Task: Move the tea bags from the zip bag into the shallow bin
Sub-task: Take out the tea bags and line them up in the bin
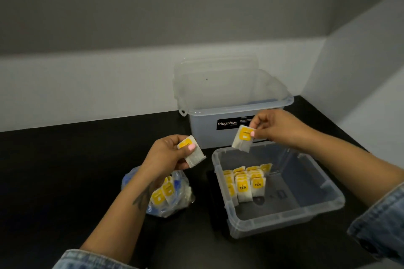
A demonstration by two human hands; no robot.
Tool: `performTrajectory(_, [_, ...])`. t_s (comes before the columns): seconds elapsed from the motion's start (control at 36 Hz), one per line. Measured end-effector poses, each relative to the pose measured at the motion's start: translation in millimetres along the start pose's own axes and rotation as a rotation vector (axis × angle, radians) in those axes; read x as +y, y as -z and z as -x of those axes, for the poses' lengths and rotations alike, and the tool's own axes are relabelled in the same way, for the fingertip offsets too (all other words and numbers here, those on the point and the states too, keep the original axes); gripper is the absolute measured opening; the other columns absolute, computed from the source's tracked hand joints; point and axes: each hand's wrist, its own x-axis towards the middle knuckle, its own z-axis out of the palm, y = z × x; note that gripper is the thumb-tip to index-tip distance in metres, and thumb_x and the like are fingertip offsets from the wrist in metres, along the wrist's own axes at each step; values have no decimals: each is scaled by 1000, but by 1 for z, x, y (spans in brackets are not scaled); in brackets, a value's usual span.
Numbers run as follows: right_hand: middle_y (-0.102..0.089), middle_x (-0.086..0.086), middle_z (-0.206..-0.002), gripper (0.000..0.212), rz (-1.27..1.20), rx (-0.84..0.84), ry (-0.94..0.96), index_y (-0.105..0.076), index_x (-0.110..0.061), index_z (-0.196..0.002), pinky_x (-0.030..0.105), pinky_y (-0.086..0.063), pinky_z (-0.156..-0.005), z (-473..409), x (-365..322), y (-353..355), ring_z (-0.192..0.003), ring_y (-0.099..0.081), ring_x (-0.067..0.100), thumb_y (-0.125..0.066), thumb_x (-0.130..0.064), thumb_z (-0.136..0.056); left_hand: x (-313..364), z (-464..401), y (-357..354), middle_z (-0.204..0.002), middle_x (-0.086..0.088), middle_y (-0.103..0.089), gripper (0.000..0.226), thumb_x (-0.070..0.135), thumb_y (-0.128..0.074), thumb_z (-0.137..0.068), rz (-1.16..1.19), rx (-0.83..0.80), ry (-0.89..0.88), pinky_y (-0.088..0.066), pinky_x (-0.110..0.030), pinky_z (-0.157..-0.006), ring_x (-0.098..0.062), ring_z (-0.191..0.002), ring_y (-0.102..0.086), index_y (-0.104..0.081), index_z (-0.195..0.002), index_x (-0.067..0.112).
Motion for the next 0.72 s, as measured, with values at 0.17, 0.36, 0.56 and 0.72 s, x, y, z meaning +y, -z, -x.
performTrajectory(0.17, [-62, -10, -78, 13, 414, -56, -85, -59, -28, -77, 20, -40, -65, 12, 37, 9, -75, -59, 6, -68, -24, -86, 1, -5, -22, -91, -5, -70, 16, 11, -59, -89, -11, -20, -27, -54, -16, -55, -10, -78, -67, -64, -104, 13])
performTrajectory(0.36, [-64, 2, -97, 5, 620, -140, -175, -64, -19, -94, 25, -47, -79, 11, 71, -21, -90, -59, 15, -60, -17, -90, -1, -7, -39, -86, -4, -69, 15, 10, -59, -88, 2, -38, -50, -54, -16, -55, -8, -70, -67, -64, -102, 11])
performTrajectory(0.56, [-65, 7, -109, 23, 785, -184, -206, -62, -14, -110, 30, -47, -85, 4, 85, -42, -100, -61, 21, -52, -7, -91, -6, -8, -45, -89, -5, -70, 16, 11, -61, -87, -33, -29, -54, -57, -20, -59, -13, -77, -68, -65, -103, 11])
performTrajectory(0.72, [-65, 8, -109, 23, 861, -122, -177, -61, -14, -113, 28, -49, -77, 2, 91, -50, -98, -63, 21, -49, -8, -94, -9, -7, -46, -92, -6, -70, 18, 12, -61, -87, -44, -30, -41, -57, -20, -60, -13, -80, -68, -65, -104, 11])
